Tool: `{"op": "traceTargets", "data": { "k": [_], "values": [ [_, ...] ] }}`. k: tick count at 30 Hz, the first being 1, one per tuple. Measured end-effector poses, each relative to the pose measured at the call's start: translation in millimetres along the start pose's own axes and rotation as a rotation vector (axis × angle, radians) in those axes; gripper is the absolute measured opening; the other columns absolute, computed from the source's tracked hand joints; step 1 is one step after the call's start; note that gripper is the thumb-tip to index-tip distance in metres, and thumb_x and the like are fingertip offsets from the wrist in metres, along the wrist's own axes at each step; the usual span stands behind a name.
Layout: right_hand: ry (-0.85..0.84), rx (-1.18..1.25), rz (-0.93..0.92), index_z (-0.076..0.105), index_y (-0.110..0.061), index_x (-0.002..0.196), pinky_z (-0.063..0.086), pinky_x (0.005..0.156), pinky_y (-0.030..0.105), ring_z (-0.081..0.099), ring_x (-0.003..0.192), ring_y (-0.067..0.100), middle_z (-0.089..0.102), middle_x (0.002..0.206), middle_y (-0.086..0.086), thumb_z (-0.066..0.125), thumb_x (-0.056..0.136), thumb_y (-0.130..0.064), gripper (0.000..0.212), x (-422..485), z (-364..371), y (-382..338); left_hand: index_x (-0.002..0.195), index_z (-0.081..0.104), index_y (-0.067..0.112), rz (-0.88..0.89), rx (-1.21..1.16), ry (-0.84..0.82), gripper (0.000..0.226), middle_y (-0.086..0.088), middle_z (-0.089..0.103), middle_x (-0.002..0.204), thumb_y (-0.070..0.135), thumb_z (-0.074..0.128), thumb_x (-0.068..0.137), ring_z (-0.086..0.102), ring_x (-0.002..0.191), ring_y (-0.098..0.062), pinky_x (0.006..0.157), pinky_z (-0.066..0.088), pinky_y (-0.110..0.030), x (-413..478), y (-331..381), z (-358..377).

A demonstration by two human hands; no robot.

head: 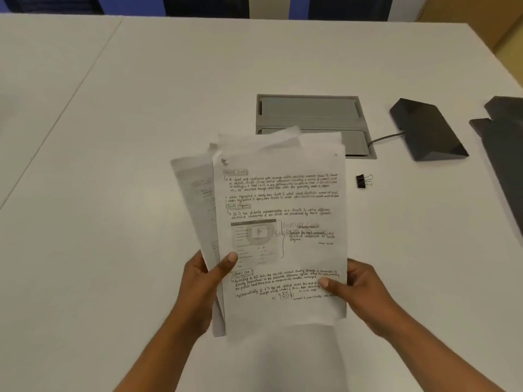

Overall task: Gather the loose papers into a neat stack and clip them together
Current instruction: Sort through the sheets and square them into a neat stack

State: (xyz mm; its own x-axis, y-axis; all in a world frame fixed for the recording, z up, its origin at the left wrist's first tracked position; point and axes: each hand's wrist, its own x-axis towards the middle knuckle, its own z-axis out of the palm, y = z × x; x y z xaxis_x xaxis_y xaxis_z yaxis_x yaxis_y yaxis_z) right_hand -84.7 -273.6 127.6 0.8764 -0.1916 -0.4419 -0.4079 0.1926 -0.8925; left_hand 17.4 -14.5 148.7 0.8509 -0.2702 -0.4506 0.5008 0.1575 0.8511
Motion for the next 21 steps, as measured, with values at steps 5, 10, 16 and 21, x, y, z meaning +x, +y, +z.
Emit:
{"op": "traceTargets", "data": {
  "k": [5,10,16,21],
  "values": [
    [-0.081,-0.161,-0.029,0.071,-0.013,0.11,0.06,0.083,0.034,0.073,0.099,0.02,0.077,0.106,0.001,0.068,0.084,0.003,0.031,14,0,-21,0.128,0.063,0.013,0.03,0.093,-0.154,0.064,-0.015,0.072,0.122,0.025,0.084,0.068,0.07,0.109,-0.037,0.09,0.053,-0.064,13,15,8],
    [-0.052,-0.133,-0.058,0.069,-0.013,0.113,0.059,0.084,0.039,0.073,0.1,0.025,0.076,0.109,0.004,0.065,0.086,0.006,0.033,24,-3,-31,0.133,0.06,0.018,0.131,0.0,-0.158,0.058,-0.01,0.067,0.131,0.04,0.075,0.081,0.065,0.119,-0.032,0.094,0.053,-0.057,20,33,15],
    [-0.013,-0.139,-0.122,0.07,-0.017,0.112,0.06,0.075,0.028,0.074,0.097,0.017,0.077,0.107,-0.004,0.069,0.086,-0.011,0.027,27,11,-41,0.111,0.072,0.019,0.187,0.143,-0.064,0.027,-0.001,0.078,0.109,0.012,0.069,0.086,0.075,0.098,-0.024,0.081,0.061,-0.051,18,26,39],
    [0.076,-0.156,-0.292,0.069,-0.03,0.107,0.06,0.08,0.029,0.071,0.1,0.013,0.076,0.107,-0.007,0.073,0.083,-0.01,0.031,27,19,-44,0.097,0.07,0.035,0.372,0.22,-0.036,0.03,0.022,0.077,0.091,0.012,0.075,0.079,0.075,0.086,-0.007,0.064,0.059,-0.021,14,26,49]
  ]
}}
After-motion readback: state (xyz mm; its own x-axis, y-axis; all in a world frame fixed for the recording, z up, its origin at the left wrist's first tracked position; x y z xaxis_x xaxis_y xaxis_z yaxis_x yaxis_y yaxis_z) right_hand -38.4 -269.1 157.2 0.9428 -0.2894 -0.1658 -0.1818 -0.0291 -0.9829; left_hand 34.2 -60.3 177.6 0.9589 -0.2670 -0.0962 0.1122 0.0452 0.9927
